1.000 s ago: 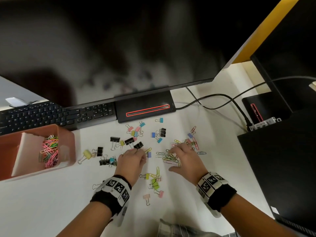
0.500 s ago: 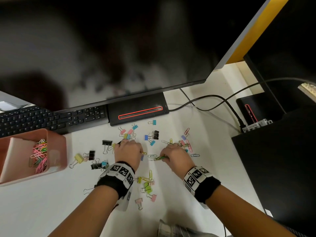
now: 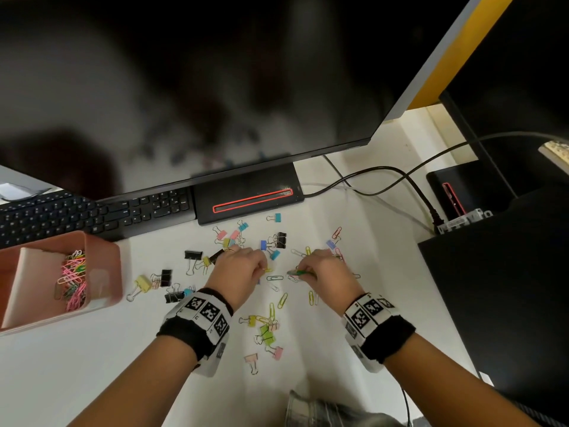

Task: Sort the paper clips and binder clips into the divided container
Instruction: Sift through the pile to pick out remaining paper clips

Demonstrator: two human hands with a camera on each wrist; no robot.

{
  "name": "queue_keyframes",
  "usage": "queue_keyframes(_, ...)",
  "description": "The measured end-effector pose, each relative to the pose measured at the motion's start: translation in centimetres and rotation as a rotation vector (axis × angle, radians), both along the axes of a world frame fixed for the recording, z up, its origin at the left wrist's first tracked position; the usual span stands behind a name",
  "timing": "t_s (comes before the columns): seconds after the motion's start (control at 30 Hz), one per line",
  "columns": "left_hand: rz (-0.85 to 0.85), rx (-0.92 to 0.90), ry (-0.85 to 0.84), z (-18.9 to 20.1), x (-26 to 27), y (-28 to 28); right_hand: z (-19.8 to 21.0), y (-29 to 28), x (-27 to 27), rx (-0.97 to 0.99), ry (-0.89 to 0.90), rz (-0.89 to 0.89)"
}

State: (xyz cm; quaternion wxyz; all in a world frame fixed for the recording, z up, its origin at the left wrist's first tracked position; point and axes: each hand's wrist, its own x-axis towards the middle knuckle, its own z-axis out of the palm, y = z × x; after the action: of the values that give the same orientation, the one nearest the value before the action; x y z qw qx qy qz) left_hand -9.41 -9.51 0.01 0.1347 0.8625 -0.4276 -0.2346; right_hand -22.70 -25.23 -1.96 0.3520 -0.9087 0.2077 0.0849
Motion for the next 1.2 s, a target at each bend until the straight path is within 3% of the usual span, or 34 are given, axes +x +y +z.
queue_keyframes(0.07, -0.044, -0.048, 0.052, 0.1, -0.9, -0.1, 0.0, -0.9, -0.7, 0.032, -0.008, -0.054)
queue_keyframes(0.2, -0.160, 0.041, 0.016, -1.8, -2.9, -0.5, -0.2, -2.3, -2.2, 0.044, -0.021, -0.097)
queue_keyframes(0.43, -0.241, 0.094, -0.059, -3.0, -3.1, -1.4, -0.1, -1.1, -1.1, 0.004, 0.065, 0.093)
queue_keyframes(0.73, -0.158, 0.177, 0.002, -2.3, -2.4, -2.1, -0.2, 0.1, 1.1, -0.126, 0.137, 0.238)
queue_keyframes(1.2, -0.175, 0.347, -0.018, -1.2, -3.0, -2.5, -0.7, 1.1, 1.4, -0.217, 0.201, 0.190)
